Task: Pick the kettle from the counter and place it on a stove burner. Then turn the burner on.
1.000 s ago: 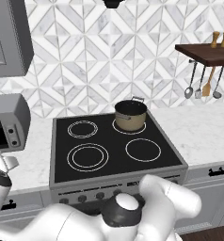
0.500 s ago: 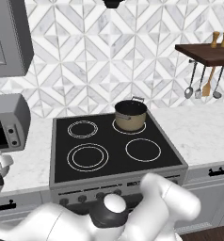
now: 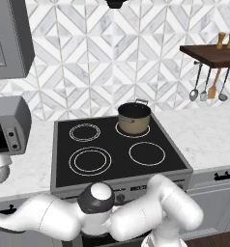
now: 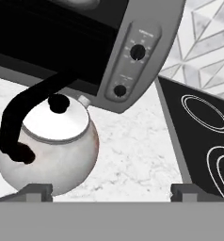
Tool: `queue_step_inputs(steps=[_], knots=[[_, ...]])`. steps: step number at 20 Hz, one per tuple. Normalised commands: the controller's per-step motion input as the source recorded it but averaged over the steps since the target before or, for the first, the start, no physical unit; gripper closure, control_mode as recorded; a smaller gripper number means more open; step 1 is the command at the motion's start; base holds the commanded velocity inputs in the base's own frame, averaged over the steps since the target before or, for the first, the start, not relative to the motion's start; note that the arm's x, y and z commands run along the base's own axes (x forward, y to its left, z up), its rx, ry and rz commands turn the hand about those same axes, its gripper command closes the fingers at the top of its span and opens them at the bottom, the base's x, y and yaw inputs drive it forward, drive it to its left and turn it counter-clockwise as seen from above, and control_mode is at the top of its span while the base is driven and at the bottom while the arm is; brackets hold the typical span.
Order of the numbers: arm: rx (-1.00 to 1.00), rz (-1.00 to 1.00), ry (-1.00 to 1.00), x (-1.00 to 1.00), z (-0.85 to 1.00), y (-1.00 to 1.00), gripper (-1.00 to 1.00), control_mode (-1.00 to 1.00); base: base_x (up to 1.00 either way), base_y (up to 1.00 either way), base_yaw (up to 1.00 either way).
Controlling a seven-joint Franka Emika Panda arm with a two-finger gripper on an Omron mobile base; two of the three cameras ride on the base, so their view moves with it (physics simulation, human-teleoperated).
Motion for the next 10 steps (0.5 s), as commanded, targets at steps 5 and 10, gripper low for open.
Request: queue_step_inputs(steps=[5,10], knots=[[-0.05,-0.02,0.0,0.11,-0.05,0.43,-1.0,-1.0,0.0,0.0,0.0],[-0.15,0.0,-0.01,-0.02,0.0,0.44,-1.0,-1.0,0.0,0.0,0.0]])
